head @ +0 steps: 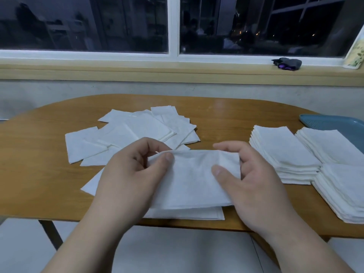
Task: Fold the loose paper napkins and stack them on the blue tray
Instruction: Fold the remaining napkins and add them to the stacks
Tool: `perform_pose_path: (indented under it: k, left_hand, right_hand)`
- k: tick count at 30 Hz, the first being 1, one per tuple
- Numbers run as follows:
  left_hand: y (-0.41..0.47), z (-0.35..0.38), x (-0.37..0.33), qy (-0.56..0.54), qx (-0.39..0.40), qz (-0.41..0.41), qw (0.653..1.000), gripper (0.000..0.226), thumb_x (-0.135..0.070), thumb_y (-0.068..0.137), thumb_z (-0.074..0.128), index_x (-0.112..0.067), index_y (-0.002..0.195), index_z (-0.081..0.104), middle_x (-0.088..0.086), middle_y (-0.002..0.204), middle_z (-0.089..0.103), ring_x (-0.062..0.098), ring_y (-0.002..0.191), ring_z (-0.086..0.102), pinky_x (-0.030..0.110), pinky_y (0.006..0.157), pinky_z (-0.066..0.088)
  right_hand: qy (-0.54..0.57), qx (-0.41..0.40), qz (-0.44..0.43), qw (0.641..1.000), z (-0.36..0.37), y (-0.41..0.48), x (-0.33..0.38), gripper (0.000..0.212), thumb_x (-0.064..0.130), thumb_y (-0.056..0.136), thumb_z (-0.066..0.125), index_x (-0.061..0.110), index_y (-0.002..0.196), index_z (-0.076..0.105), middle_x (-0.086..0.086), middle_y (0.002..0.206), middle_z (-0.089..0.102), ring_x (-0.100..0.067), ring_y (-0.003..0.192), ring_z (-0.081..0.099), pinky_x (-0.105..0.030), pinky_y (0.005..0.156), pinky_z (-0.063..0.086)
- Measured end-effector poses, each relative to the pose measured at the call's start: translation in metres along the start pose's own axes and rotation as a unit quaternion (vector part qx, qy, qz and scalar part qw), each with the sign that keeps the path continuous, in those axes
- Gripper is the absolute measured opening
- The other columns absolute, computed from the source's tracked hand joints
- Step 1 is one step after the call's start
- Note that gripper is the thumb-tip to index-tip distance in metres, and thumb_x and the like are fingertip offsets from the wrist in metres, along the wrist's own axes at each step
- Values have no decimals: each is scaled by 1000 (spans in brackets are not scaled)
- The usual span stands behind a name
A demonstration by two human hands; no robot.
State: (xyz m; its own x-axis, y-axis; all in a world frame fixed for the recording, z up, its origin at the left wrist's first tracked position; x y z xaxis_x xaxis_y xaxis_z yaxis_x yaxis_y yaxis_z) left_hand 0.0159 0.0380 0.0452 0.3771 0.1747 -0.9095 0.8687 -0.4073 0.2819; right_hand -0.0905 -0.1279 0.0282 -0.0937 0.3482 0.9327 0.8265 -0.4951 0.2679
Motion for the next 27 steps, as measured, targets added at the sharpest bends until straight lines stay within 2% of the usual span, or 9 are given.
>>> perform_pose_path:
  k: [5, 8, 12, 15, 16, 19, 22, 25, 27]
  left_hand:
    - [3, -10, 15, -31, 55, -61, 996, 24, -39, 87, 68, -54, 105, 66, 2, 65, 50, 21, 62, 54, 33, 60, 40]
    - [2, -16, 20, -17, 106, -57, 993, 44, -35, 87, 70, -64, 117, 57, -4, 62, 51, 13, 59, 55, 22, 60, 41]
    - [3, -17, 22, -2, 125, -53, 991, 47, -20, 92, 65, -57, 120, 58, -18, 53, 55, 4, 49, 51, 8, 46, 35]
    - [6, -20, 33, -18, 119, -63, 991, 37, -24, 92, 64, -57, 110, 67, -6, 93, 75, 24, 80, 68, 19, 68, 49]
    - [7, -21, 36, -21, 112, -61, 992, 34, -24, 92, 65, -53, 108, 70, -13, 102, 75, 12, 88, 69, 16, 76, 48]
    - [9, -22, 37, -22, 103, -63, 992, 25, -21, 91, 66, -41, 102, 77, -34, 101, 69, -18, 97, 60, -3, 76, 40]
    - [9, -23, 39, -6, 101, -66, 993, 21, -21, 90, 67, -38, 93, 79, -32, 93, 71, -18, 91, 61, 0, 73, 42]
    - [9, -26, 41, 9, 100, -72, 992, 16, -23, 87, 71, -35, 88, 80, -28, 91, 72, -14, 88, 62, 14, 77, 43]
    - [8, -27, 42, 13, 106, -77, 991, 15, -23, 86, 72, -35, 88, 80, -25, 91, 73, -10, 88, 64, 20, 80, 43]
  right_hand:
    - [-9, 13, 13, 1000, 13, 1, -17, 37, 35, 91, 61, 57, 119, 55, 8, 109, 72, -16, 107, 67, -51, 91, 54]
    - [-33, 0, 5, 999, 14, 3, -22, 42, 34, 94, 60, 59, 126, 52, 25, 121, 63, 3, 130, 48, -32, 100, 48]
    - [-34, -6, -5, 999, 15, 6, -19, 39, 24, 98, 57, 57, 119, 62, 22, 113, 70, 0, 109, 63, -15, 80, 47]
    - [-43, -7, -13, 999, 15, 6, -16, 34, 26, 98, 57, 54, 115, 64, 23, 102, 72, -1, 94, 66, -14, 69, 46]
    - [-41, -3, -12, 999, 15, 6, -17, 35, 26, 98, 58, 55, 118, 61, 23, 101, 73, 1, 95, 67, -10, 73, 47]
    - [-45, 4, 2, 999, 15, 4, -19, 43, 32, 97, 58, 59, 129, 51, -11, 94, 74, -26, 87, 69, -24, 74, 54]
    - [-26, 8, 14, 1000, 16, 2, -19, 58, 25, 98, 57, 58, 141, 36, -4, 53, 48, -12, 44, 43, -21, 43, 36]
    - [-26, 23, 13, 999, 16, 0, -20, 67, 25, 98, 54, 65, 143, 24, -23, 69, 50, -24, 54, 41, -35, 54, 37]
    - [-42, 22, -2, 999, 15, -2, -22, 59, 25, 100, 52, 66, 138, 34, -25, 82, 61, -40, 73, 55, -40, 66, 48]
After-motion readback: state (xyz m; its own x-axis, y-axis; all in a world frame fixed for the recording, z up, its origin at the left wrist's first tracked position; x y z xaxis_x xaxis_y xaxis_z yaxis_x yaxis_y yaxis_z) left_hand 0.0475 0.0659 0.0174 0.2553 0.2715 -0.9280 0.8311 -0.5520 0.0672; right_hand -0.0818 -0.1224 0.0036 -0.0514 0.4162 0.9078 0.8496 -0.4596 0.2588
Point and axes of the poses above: each hand's wrist, its own y-axis towards the middle knuckle, its own z-axis out of the palm, x = y × z, the point moved 1 cm from there along y, towards the middle knuckle
